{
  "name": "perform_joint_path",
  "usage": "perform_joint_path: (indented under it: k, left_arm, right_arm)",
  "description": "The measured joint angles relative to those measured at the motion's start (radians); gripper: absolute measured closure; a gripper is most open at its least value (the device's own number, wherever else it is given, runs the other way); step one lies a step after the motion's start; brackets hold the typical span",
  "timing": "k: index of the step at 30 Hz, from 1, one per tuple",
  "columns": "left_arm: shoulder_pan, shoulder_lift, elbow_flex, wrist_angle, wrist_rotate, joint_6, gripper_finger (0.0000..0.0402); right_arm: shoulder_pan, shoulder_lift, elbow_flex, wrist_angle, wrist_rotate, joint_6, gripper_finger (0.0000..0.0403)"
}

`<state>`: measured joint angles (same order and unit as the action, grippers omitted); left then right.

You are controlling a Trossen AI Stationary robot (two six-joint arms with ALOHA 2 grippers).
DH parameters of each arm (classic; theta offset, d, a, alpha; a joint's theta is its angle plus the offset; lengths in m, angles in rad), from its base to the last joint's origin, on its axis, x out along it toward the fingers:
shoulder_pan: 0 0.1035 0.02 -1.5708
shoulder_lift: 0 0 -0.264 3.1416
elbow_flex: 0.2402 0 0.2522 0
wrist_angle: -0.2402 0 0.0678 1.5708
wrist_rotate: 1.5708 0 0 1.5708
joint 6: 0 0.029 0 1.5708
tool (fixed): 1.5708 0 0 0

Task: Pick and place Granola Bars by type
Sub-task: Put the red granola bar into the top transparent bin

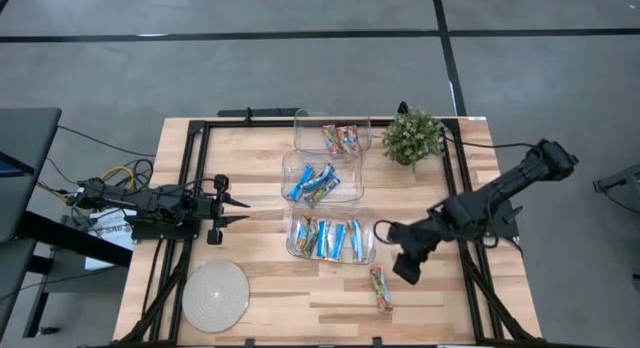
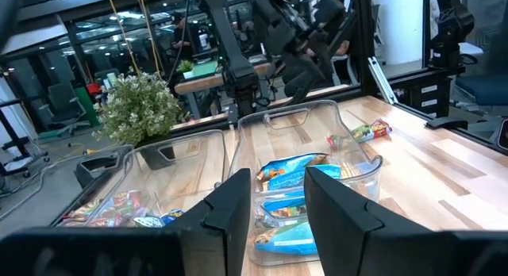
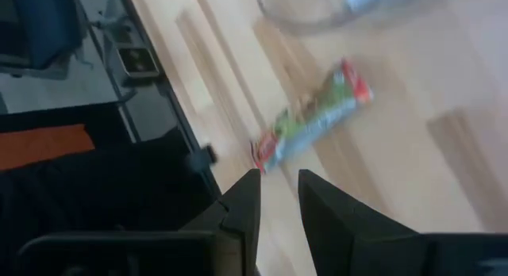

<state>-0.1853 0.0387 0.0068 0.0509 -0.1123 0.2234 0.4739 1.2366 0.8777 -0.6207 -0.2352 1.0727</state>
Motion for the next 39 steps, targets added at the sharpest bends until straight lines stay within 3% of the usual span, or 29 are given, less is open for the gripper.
perform_joint_path:
  k: [8,20,29,32,39]
  left_arm:
    - [0.0,0.0,0.0,0.0,0.0,0.0,0.0287]
    - [0.0,0.0,0.0,0.0,-0.001,0.0,0.0287]
    - [0.0,0.0,0.0,0.0,-0.002,0.0,0.0287]
    - [0.0,0.0,0.0,0.0,-0.003,0.0,0.0287]
    - [0.0,0.0,0.0,0.0,-0.003,0.0,0.0287]
  right_arm:
    - [0.08,0.019,-0.051,-0.018,0.002,0.181,0.0324]
    - [0.092,0.046,-0.052,-0.057,0.109,0.164,0.0323]
    - [-0.018,0.05,-0.052,-0.056,0.159,-0.045,0.0323]
    - [-0.068,0.096,-0.051,-0.057,0.155,-0.042,0.0323]
    - [-0.15,0.23,-0.052,-0.055,0.02,-0.025,0.0323]
